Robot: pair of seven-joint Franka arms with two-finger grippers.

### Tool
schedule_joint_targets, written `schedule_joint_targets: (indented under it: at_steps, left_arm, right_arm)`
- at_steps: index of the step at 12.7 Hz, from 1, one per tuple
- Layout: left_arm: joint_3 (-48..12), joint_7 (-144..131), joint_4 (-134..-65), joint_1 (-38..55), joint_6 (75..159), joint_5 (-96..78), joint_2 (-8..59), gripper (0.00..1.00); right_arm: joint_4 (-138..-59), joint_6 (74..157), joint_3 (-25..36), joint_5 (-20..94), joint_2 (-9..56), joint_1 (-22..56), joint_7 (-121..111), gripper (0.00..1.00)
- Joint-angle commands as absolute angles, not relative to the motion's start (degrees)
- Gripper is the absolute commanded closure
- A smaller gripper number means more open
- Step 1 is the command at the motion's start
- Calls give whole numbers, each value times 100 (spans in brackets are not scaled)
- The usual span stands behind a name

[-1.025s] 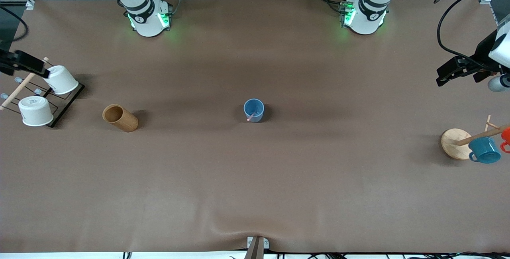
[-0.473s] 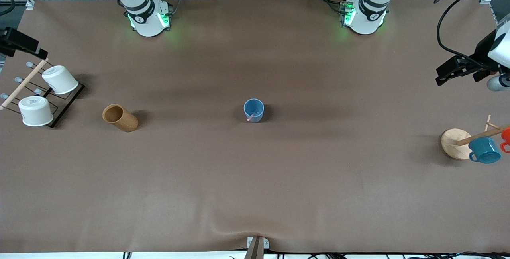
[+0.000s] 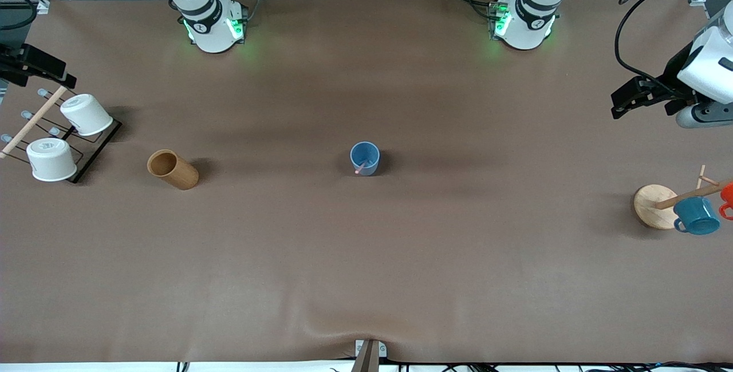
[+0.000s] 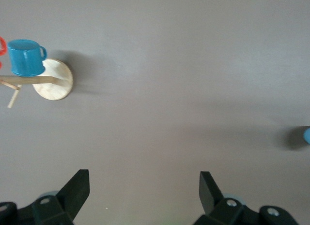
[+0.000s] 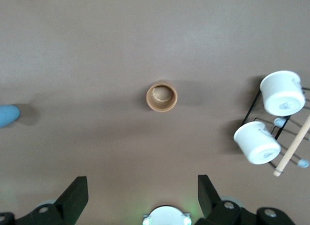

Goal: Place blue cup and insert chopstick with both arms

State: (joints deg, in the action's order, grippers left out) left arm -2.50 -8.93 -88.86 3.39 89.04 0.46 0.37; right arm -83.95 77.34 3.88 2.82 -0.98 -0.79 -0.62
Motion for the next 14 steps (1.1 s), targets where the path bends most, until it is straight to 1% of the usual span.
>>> schedule_joint_targets:
  at_steps: [1, 4, 9, 11, 14]
  left_arm:
    - [-229, -809, -8956, 281, 8842, -255, -88, 0]
    - [-194, -800, -8903, 281, 8842, -220, -70, 0]
    - [-193, -835, -8780, 290, 8842, -176, -9, 0]
    - [-185, -835, -8623, 264, 8833, -176, 0, 0]
    - [-176, -835, -8613, 272, 8798, -176, -9, 0]
  right_arm:
    - [-8552, 7857, 316, 71, -246, -44, -229, 0]
    - [-8517, 7997, 316, 9, -229, -18, -159, 0]
    - [-8438, 7910, 343, 9, -211, -44, -202, 0]
    - [-8429, 7910, 334, 0, -211, -35, -193, 0]
    - [-8429, 7901, 360, -17, -211, -97, -211, 0]
